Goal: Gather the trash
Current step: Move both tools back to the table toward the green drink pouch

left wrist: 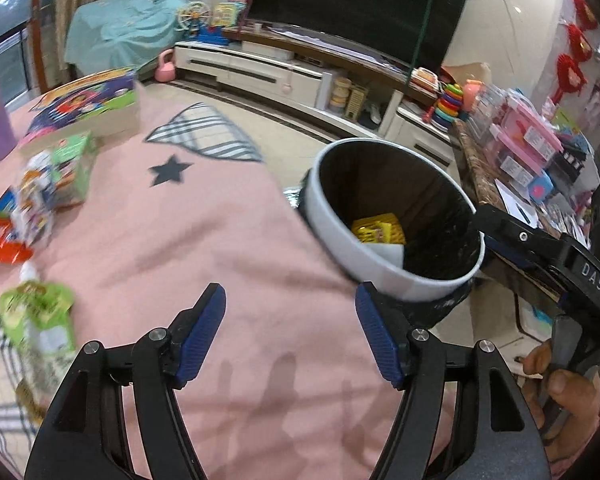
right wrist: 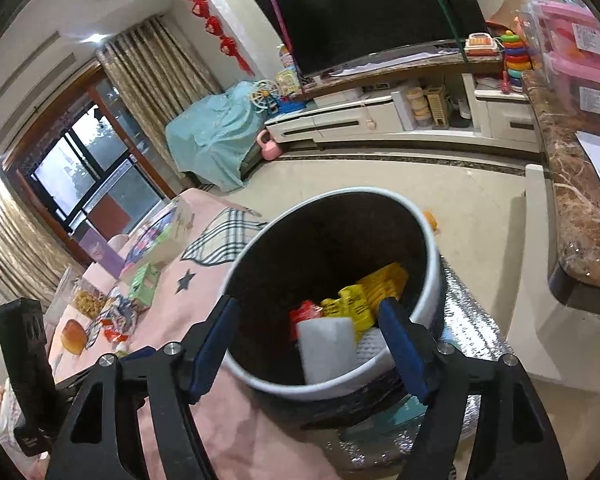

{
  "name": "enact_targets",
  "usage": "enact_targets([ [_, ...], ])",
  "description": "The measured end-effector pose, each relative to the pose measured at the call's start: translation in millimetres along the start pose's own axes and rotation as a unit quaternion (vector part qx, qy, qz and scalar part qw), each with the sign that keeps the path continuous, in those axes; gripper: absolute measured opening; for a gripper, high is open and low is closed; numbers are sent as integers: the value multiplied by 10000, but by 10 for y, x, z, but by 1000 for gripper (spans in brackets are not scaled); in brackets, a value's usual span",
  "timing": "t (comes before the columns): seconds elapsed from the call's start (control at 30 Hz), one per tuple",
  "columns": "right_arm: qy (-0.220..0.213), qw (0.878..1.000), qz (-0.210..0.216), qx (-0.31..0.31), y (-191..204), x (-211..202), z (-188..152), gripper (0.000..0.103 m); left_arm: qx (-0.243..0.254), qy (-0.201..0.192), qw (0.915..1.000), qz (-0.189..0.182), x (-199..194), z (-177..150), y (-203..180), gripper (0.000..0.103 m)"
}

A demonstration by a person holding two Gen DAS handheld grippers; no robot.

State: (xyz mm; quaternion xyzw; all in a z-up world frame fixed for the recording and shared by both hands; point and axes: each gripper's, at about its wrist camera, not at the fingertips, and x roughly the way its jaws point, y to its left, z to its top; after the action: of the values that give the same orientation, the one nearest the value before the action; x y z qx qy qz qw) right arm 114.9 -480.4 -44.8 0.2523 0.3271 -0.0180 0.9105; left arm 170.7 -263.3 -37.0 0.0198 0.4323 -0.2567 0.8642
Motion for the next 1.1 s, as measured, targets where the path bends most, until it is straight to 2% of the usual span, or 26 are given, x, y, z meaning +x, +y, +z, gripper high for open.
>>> enact_targets([
  [0.4, 315, 9985, 420, -162, 490, 97, -337, 82, -620, -209, 9975, 274, -460, -361, 660, 69],
  [0.73, 602, 9950, 708, -358, 873, 244, -579, 86, -1147, -441, 9907, 592, -832, -626, 1210, 70],
  [0.93, 744, 9931, 797, -441, 1049, 336, -680, 86, -1321, -434, 9869, 823, -881, -776, 1450, 72],
  [1.1, 829, 9919, 845, -466, 1143, 406, -731, 86, -1551, -324, 9845, 751, -843, -830, 1597, 75],
])
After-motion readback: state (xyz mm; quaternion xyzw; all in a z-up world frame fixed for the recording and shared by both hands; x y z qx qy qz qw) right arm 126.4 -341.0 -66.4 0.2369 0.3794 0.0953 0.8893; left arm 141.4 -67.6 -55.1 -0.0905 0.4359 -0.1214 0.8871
